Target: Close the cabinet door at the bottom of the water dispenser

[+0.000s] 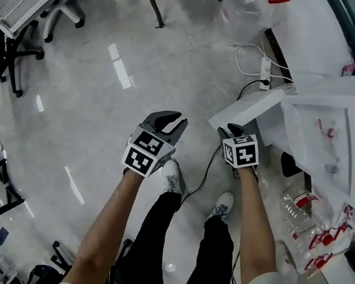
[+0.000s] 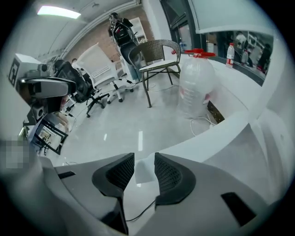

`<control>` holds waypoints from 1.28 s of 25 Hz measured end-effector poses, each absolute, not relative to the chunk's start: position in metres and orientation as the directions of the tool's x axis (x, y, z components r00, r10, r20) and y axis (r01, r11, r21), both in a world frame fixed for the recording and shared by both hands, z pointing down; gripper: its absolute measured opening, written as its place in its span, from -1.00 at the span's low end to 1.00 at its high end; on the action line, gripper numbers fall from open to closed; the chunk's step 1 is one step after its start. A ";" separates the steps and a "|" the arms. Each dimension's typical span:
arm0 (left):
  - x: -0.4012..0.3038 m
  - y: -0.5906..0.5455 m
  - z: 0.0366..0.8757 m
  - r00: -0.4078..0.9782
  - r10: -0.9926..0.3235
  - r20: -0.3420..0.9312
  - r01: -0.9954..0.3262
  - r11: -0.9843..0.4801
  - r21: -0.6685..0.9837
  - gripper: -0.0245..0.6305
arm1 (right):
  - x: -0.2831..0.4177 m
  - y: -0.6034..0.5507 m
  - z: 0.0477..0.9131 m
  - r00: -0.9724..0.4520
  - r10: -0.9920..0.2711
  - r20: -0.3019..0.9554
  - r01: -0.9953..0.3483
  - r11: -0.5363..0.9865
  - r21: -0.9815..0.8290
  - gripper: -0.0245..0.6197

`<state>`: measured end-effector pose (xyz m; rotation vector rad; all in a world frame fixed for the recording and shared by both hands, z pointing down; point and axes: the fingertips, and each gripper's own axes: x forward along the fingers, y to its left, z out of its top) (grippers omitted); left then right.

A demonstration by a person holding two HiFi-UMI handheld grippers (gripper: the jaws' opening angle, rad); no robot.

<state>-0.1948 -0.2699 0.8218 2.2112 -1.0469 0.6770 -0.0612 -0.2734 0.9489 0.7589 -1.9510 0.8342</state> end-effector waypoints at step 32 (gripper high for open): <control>0.024 -0.150 0.862 0.589 -0.512 0.625 -0.803 -0.463 0.377 -0.65 | 0.252 -0.184 0.950 -0.022 -0.461 0.887 -0.961 0.253 0.108 -0.24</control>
